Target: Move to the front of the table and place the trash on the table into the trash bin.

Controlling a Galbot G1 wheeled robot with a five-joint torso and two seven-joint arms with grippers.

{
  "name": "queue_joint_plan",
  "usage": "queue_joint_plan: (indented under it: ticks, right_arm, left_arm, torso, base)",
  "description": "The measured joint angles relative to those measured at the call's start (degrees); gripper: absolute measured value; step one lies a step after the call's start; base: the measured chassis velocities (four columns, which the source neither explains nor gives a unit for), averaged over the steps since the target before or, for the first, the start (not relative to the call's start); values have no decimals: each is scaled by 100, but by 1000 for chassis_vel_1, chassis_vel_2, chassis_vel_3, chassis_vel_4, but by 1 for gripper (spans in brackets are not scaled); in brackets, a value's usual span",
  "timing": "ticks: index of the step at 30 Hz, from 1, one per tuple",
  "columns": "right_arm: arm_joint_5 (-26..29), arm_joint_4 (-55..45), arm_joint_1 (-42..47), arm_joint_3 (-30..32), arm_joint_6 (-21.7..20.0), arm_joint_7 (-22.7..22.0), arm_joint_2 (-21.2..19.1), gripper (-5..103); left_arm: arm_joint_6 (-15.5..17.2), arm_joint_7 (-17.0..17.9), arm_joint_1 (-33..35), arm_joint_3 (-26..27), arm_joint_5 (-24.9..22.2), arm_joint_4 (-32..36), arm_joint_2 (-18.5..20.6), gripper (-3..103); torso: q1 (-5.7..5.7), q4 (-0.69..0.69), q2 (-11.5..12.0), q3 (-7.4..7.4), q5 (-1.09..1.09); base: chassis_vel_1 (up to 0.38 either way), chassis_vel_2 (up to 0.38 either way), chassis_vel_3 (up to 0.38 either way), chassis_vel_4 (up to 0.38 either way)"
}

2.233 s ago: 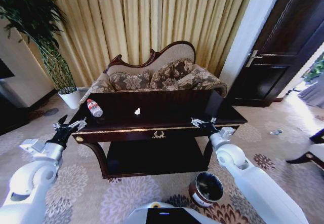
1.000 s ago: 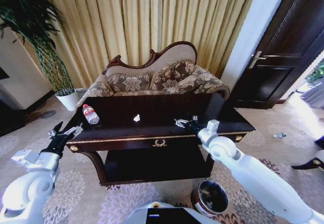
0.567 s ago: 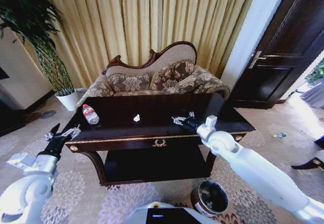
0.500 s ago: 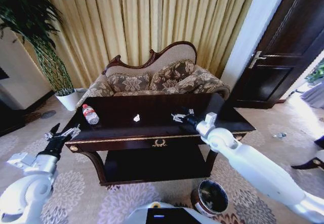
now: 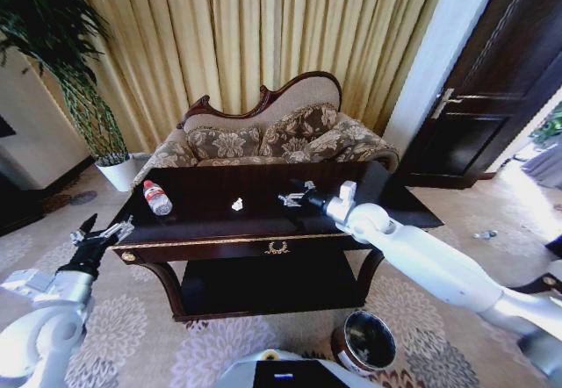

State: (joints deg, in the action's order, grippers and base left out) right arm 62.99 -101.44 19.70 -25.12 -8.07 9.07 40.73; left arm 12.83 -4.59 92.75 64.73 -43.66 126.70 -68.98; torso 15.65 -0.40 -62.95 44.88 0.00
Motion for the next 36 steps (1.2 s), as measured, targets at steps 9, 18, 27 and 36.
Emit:
queue_joint_plan:
  ticks: [9, 18, 27, 36]
  right_arm:
    - [31, 350, -601, -723, -81, -255, 521, 100]
    - [-76, 433, -804, -1118, -185, -188, 662, 100]
    - [26, 219, -1140, -1371, -934, -752, 655, 100]
    - [807, -82, -1386, -1500, -1698, -1720, 835, 100]
  left_arm:
    - [-72, -82, 22, 20, 79, -62, -103, 100]
    - [-83, -204, -5, 45, 94, -113, -186, 100]
    - [-87, -255, 18, 49, 122, -108, -263, 100]
    - [-27, -288, 98, 204, 210, -114, -300, 100]
  torso:
    - [0, 1, 0, 0, 0]
    - [0, 0, 0, 0, 0]
    - [0, 0, 0, -1, 0]
    - [0, 0, 0, -1, 0]
  base:
    - [0, 0, 0, 0]
    - [0, 0, 0, 0]
    - [0, 0, 0, 0]
    - [0, 0, 0, 0]
